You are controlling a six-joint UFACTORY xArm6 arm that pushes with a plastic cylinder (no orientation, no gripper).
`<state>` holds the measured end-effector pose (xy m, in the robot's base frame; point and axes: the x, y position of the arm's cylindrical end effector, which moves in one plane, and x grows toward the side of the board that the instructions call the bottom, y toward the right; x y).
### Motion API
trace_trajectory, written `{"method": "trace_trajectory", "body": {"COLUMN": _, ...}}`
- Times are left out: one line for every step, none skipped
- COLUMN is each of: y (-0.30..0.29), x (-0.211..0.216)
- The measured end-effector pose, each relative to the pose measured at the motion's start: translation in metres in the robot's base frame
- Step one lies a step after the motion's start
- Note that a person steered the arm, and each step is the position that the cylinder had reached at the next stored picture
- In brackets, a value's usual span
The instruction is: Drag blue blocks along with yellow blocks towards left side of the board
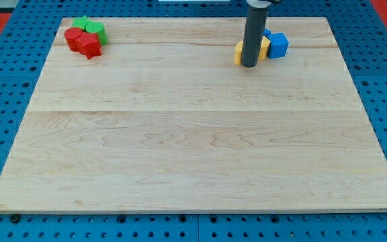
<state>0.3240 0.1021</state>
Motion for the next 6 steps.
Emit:
{"method": "trace_trajectory", "body": {"y": 0.026, "x": 0.012}}
{"method": "trace_trajectory", "body": {"y": 0.075, "x": 0.026}}
{"method": "trace_trajectory", "body": {"y": 0.127, "x": -0.008}}
{"method": "trace_trajectory", "body": {"y": 0.109, "x": -0.029}}
{"method": "trace_trajectory", "body": {"y": 0.095, "x": -0.059}}
{"method": "trace_trajectory", "body": {"y": 0.043, "x": -0.057}}
